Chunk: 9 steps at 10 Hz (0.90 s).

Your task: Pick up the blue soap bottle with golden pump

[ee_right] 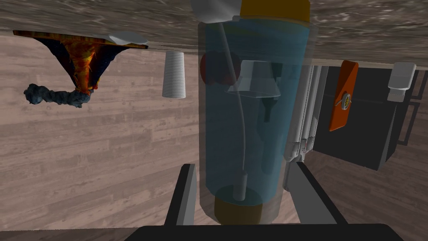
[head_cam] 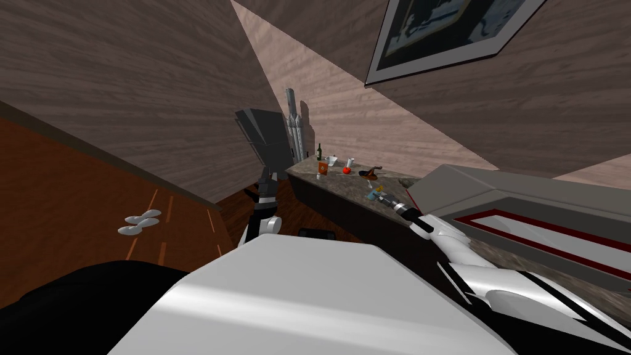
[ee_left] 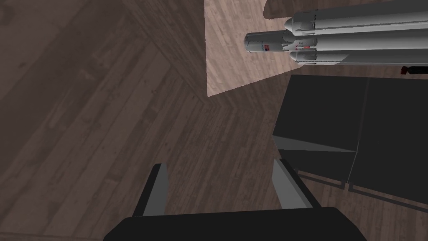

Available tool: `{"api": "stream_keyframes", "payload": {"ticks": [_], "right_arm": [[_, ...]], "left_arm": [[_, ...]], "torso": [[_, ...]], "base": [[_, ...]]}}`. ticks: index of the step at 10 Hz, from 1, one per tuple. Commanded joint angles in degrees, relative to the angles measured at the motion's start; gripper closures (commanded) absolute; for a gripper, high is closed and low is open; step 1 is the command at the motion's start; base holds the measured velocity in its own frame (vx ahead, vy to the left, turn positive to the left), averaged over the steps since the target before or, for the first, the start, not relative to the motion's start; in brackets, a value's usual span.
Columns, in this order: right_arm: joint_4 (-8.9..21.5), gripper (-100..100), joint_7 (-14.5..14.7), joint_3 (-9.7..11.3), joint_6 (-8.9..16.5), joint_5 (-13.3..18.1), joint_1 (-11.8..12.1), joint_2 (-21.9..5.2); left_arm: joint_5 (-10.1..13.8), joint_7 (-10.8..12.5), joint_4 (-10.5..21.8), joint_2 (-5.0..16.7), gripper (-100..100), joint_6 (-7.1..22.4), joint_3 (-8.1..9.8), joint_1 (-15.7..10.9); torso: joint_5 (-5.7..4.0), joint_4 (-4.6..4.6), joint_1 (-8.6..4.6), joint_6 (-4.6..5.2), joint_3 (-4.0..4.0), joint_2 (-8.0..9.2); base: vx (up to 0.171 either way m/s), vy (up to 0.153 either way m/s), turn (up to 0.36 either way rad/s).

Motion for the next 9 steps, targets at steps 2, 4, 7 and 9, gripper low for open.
{"api": "stream_keyframes", "payload": {"ticks": [2,4,7,9], "right_arm": [[0.0,100,0.0,0.0,0.0,0.0,0.0,0.0],[0.0,0,0.0,0.0,0.0,0.0,0.0,0.0],[-5.8,100,-0.2,-1.1,3.3,0.4,4.6,1.0],[-7.9,100,-0.3,-2.1,6.0,0.8,7.7,1.9]], "left_arm": [[0.0,0.0,0.0,0.0,0,0.0,0.0,0.0],[0.0,0.0,0.0,0.0,0,0.0,0.0,0.0],[0.0,0.0,0.0,0.0,0,0.0,0.0,0.0],[0.0,0.0,0.0,0.0,0,0.0,0.0,0.0]], "torso": [[0.0,0.0,-0.01,0.01,-0.01,-0.02],[0.0,0.0,-0.01,0.01,-0.02,-0.03],[-0.28,-0.26,-0.51,0.16,-0.25,-0.25],[-0.43,-0.41,-0.83,0.3,-0.39,-0.39]], "base": [[0.0,0.0,0.0],[0.0,0.0,0.0],[0.033,-0.055,0.016],[0.039,-0.057,0.021]]}}
